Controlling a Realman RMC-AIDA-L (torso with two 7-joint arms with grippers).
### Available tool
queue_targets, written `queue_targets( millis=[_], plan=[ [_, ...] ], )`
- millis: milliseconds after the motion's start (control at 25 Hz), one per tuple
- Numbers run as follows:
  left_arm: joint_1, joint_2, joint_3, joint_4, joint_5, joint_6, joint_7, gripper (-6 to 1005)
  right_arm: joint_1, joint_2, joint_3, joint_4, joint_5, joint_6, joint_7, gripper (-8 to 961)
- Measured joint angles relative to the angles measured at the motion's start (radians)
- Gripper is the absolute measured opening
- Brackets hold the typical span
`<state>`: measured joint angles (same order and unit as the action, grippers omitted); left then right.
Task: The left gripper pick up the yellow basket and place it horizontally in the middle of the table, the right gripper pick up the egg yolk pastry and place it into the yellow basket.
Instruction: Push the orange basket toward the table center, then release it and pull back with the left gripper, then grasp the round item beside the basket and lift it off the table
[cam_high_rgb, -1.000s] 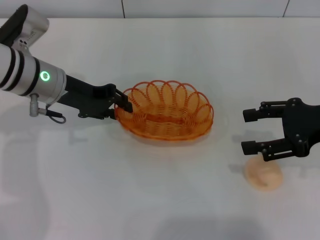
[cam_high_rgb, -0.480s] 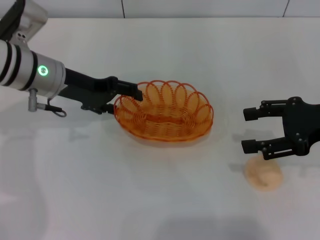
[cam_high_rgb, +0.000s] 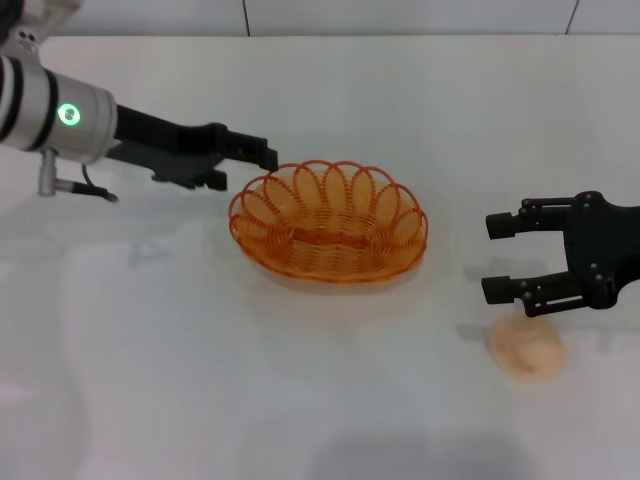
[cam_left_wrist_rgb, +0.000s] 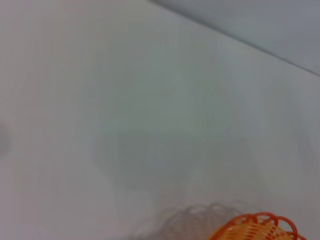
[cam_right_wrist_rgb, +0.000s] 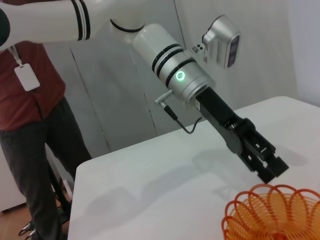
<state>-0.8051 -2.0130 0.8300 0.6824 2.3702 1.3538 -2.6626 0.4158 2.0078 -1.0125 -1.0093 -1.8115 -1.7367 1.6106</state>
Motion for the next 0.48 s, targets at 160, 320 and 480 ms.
queue_targets(
  millis=[160, 320, 480],
  plan=[
    [0.016, 0.017, 0.0, 0.059, -0.001, 0.029, 0.073, 882, -0.006, 0.001, 0.0, 0.001, 0.004, 0.013, 0.0, 786],
    [0.044, 0.04, 0.0, 0.133, -0.001, 0.092, 0.206, 883, -0.008, 0.003, 0.0, 0.013, 0.006, 0.031, 0.001, 784],
    [0.077, 0.051, 0.0, 0.207, -0.009, 0.16, 0.344, 882, -0.006, 0.003, -0.002, 0.024, 0.006, 0.05, 0.001, 782]
  ],
)
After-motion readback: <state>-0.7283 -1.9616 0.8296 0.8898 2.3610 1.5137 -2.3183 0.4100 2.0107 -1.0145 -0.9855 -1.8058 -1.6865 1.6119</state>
